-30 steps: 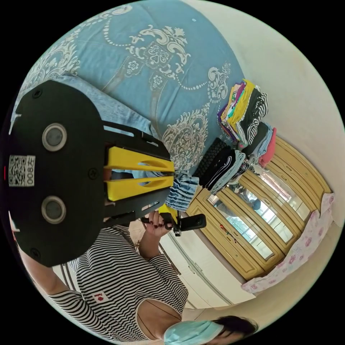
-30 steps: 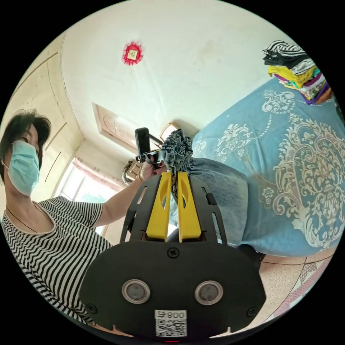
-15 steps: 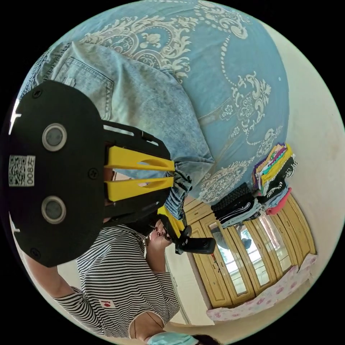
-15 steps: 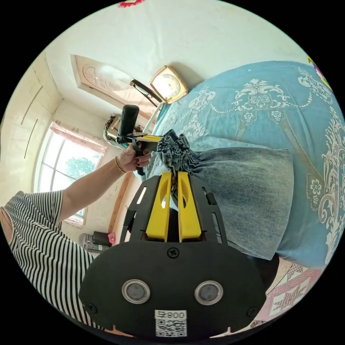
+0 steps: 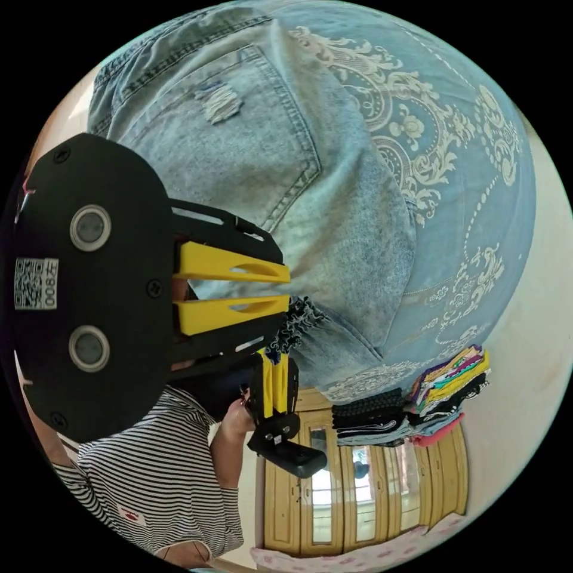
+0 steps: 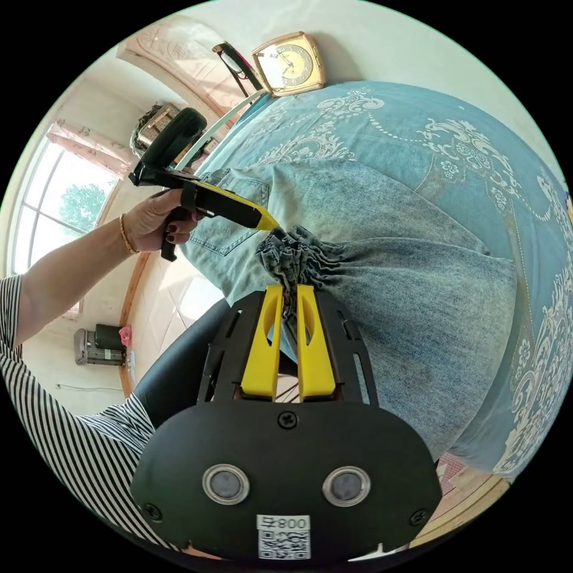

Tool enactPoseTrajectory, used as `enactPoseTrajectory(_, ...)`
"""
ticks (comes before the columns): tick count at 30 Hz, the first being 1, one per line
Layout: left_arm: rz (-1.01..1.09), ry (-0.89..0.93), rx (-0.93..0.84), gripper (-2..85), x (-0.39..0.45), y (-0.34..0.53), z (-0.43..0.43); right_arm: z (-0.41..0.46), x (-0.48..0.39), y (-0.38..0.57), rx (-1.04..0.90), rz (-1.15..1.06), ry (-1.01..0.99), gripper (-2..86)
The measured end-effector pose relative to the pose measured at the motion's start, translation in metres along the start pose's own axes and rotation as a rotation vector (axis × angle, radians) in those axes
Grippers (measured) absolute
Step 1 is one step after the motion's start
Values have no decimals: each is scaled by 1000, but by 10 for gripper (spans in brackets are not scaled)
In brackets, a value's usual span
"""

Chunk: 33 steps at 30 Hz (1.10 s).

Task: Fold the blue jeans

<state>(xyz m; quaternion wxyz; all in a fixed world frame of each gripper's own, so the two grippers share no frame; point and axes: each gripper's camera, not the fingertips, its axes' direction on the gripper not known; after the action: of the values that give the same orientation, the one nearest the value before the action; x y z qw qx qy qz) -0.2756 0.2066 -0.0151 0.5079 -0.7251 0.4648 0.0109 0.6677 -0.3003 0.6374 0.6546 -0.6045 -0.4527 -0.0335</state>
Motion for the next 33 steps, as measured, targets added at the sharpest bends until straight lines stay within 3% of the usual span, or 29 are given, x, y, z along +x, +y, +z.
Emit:
enactPoseTrajectory(8, -342, 402, 275, 103, -14, 93, -59, 7, -37, -8, -1, -66, 60, 40)
enactPoseTrajectory(17, -272, 603, 328, 100, 16, 83, -108, -18, -57, -19, 66, -21, 98, 36)
enactPoseTrajectory(22, -132, 593, 317, 104, 38, 70, -149, -46, -78, -23, 174, -57, 221, 41)
enactPoseTrajectory(28, -316, 484, 242, 135, 17, 110, -158, 17, -98, -36, -59, -171, 316, 71)
enactPoseTrajectory(33, -387, 425, 260, 139, 28, 140, -157, 26, -119, -25, -45, -271, 425, 86)
